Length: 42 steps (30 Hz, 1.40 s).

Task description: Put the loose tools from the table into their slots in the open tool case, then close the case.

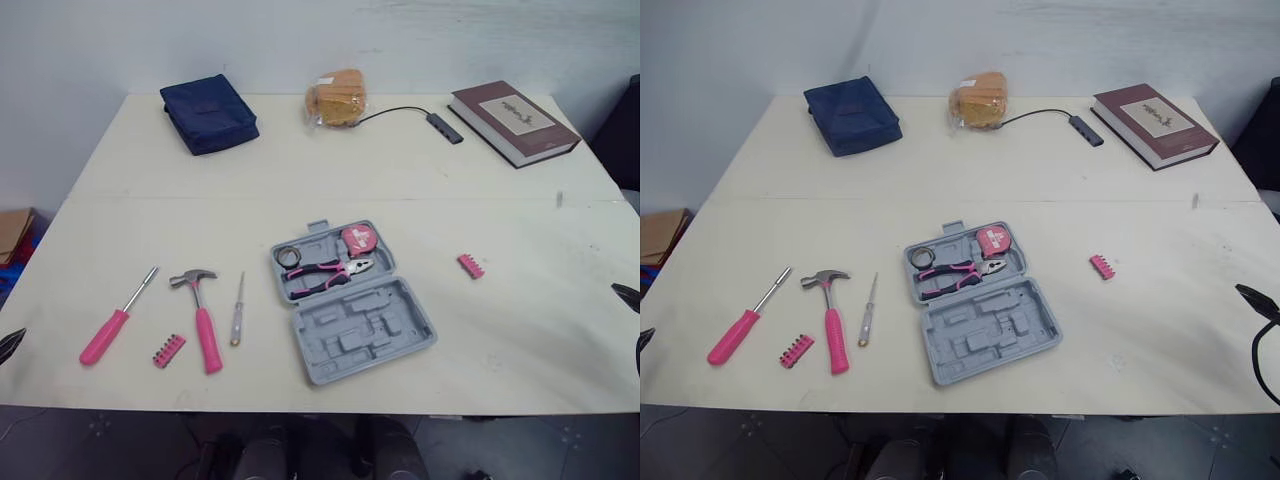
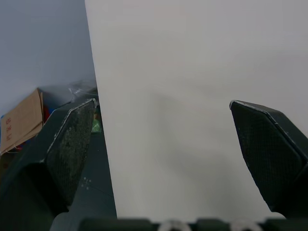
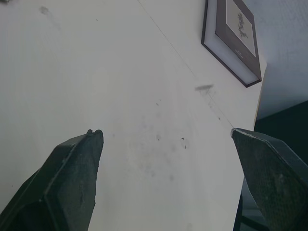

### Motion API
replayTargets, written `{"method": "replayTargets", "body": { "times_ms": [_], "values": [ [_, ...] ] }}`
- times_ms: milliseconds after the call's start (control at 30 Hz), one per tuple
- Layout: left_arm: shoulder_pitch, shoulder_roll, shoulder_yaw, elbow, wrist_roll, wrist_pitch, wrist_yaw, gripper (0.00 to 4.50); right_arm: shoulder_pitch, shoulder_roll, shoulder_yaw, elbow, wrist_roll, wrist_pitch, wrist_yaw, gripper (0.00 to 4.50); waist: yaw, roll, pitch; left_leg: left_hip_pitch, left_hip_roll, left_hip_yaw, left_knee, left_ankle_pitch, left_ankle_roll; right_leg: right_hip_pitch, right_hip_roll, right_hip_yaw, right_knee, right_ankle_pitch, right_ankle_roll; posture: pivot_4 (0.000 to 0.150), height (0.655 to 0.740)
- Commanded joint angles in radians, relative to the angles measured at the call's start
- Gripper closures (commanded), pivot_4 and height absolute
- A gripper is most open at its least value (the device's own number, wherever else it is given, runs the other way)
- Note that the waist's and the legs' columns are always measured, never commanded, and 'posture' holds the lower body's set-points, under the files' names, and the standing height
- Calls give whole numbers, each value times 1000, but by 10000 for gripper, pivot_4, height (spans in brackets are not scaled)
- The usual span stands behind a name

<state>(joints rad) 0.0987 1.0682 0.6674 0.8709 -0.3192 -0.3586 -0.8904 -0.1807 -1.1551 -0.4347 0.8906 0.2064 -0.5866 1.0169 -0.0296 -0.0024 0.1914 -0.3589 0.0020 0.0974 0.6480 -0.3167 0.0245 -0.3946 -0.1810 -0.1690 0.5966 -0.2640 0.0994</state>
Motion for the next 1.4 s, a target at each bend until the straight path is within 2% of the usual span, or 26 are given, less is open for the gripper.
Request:
{"method": "replayTargets", "body": {
  "times_ms": [33, 133, 233, 400, 533, 567, 633, 667, 800, 900, 1033, 1200, 1300, 1400],
  "values": [
    [1, -7, 42, -79, -62, 23, -28, 0, -11, -4, 6, -17, 6, 4, 5, 669, -1, 0, 0, 0, 0, 0, 0, 0, 0, 0, 0, 0, 0, 0, 0, 1500, 7400],
    [-13, -32, 44, -224, -142, 124, -94, 0, -26, 28, 18, -58, 29, 26, 27, 669, 0, 0, 0, 0, 1, 1, 1, 0, 0, 0, 0, 1, 0, 0, 0, 1500, 7400],
    [47, -58, 18, -411, -190, 255, -156, 0, -33, 64, 26, -148, 80, 98, 66, 669, 1, 1, 1, 0, 1, 0, 1, 0, 0, 0, 0, 1, 0, 0, 0, 1500, 7400],
    [25, -132, -9, -687, -254, 410, -84, 0, -23, 124, 55, -338, 131, 242, 94, 669, 2, 4, 3, 0, 1, 2, 1, 0, 0, 0, 2, 2, 0, 1, 1, 1500, 7400],
    [21, -162, -101, -895, -250, 509, -60, 0, -15, 162, 107, -519, 175, 408, 105, 669, 3, 4, 3, 0, 2, 2, 2, 0, 0, 0, 3, 3, 0, 1, 1, 1500, 7400],
    [25, -151, -148, -955, -221, 532, -56, 2533, -17, 173, 130, -577, 196, 469, 114, 189, 4, 4, 3, 0, 2, 2, 2, 0, 0, 0, 3, 3, 0, 1, 1, 1500, 7400],
    [20, -133, -219, -1089, -208, 617, -24, 7875, -26, 186, 172, -671, 214, 557, 122, 5657, 5, 4, 3, 0, 2, 2, 2, 0, 0, 0, 4, 4, 0, 1, 1, 1500, 7400],
    [14, -133, -232, -1127, -210, 650, -6, 12399, -26, 189, 180, -700, 217, 585, 121, 8777, 5, 4, 3, 0, 2, 2, 3, 0, 0, 0, 4, 5, 0, 1, 1, 1500, 7400],
    [-52, -174, -377, -1276, -200, 779, 89, 31013, -68, 215, 261, -761, 170, 628, 120, 28099, 9, 5, 3, -1, 3, 2, 3, 0, 1, 0, 12, 6, -1, 1, 1, 1500, 7400],
    [-80, -206, -439, -1301, -178, 823, 126, 44828, -107, 237, 295, -762, 142, 645, 99, 43308, 7, 5, 3, -1, 4, 3, 3, 2, 4, 0, 14, 8, -1, 2, 1, 1500, 7400],
    [-121, -217, -616, -1257, -57, 794, 96, 45000, -211, 310, 402, -696, 41, 600, 68, 44494, 5, 5, 3, -2, 6, 4, 4, 2, 3, -1, 17, 7, -1, 2, 1, 1500, 7400],
    [-199, -277, -715, -1229, 0, 828, 126, 45000, -299, 375, 474, -597, -40, 548, 61, 44494, 7, 5, 3, -4, 7, 5, 5, 2, 3, -2, 18, 8, 0, 3, 0, 1500, 7400],
    [-238, -345, -756, -1238, -16, 930, 166, 45000, -339, 403, 531, -534, -110, 476, 58, 44494, 9, 5, 3, -9, 8, 3, 11, 2, 4, -4, 19, 6, 2, 3, 0, 1500, 7400],
    [-266, -371, -793, -1230, 28, 958, 189, 45000, -360, 429, 546, -492, -131, 447, 50, 44494, 8, 5, 3, -12, 9, 3, 15, 1, 5, -4, 19, 6, 2, 3, 2, 1500, 7400]
  ]
}}
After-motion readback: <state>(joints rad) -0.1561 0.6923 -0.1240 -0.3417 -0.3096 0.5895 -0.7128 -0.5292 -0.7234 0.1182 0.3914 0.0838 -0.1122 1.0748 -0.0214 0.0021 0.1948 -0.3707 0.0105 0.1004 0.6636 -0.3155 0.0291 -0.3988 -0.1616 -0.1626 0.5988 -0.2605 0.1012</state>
